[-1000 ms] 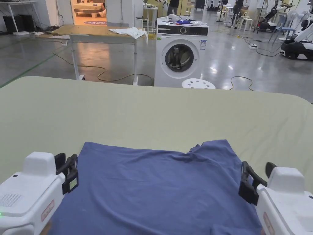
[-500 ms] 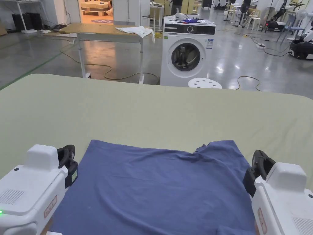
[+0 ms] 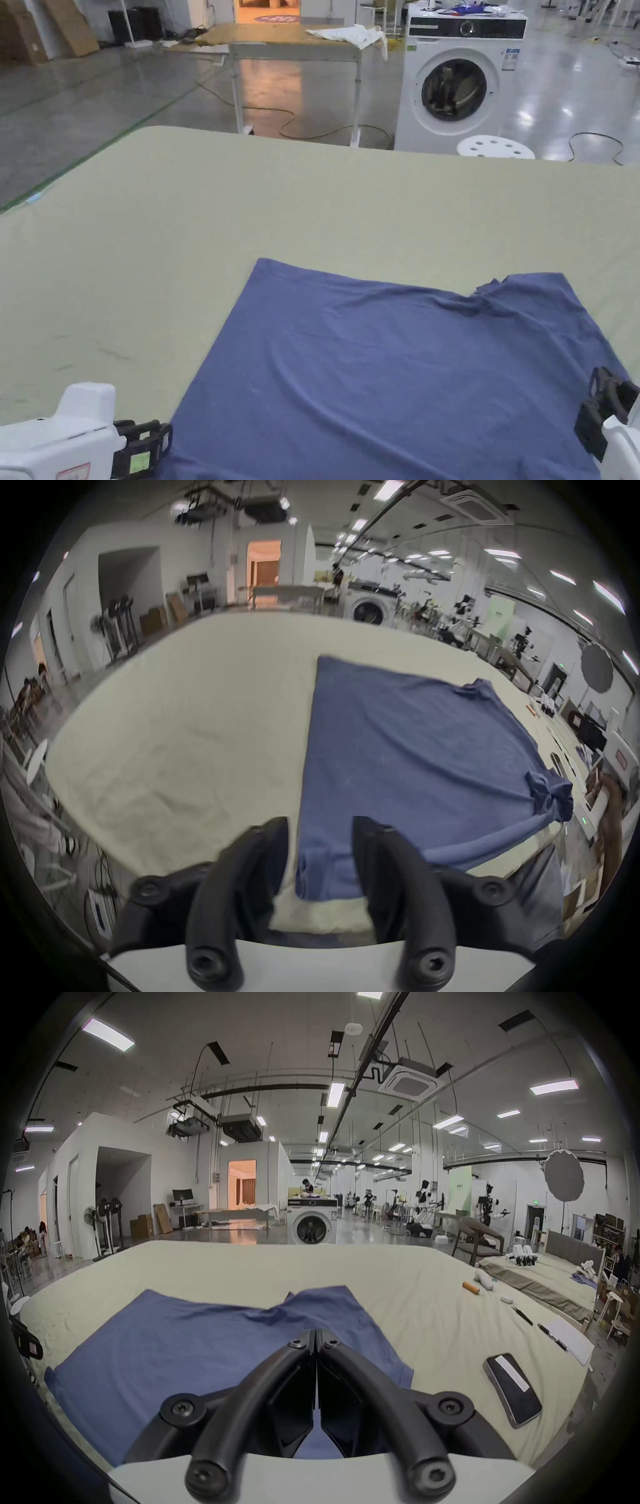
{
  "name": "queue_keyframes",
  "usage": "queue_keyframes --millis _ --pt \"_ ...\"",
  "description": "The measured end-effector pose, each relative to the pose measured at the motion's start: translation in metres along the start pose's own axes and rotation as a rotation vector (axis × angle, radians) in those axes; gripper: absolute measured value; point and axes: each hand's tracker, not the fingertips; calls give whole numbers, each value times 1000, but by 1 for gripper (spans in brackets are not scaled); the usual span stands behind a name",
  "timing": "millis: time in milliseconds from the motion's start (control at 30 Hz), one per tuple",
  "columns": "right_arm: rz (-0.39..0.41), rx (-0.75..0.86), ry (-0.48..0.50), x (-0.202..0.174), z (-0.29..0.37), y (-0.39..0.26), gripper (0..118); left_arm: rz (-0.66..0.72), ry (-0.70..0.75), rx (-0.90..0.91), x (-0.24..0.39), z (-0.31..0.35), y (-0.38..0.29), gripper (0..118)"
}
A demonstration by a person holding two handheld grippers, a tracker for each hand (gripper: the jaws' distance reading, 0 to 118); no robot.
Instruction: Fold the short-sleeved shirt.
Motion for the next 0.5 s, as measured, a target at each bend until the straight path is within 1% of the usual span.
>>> queue_keyframes --millis 33,133,200,233,267,367,433,467,500 --pt "-1 -13 1 1 1 -3 0 27 14 -29 -2 -9 -1 55" --pt "-6 -43 1 6 5 -9 0 68 26 -114 -5 -36 -6 55" --pt "0 -62 -4 11 12 -11 0 54 35 -162 -1 -50 -11 51" --pt "5 -75 -10 16 16 -12 0 17 74 -116 6 -48 -14 50" --pt "11 -92 -21 20 21 -12 0 -5 89 -110 12 -45 -14 48" --pt "37 -163 -57 38 37 -13 2 -73 80 -115 25 -42 -15 26" --pt "56 -222 -73 49 47 -16 20 -77 67 -118 27 -42 -15 12" --pt "63 -254 -75 55 50 -19 33 -79 60 -119 28 -42 -14 4" --pt "59 -289 -66 62 54 -22 44 -82 44 -123 26 -42 -15 4"
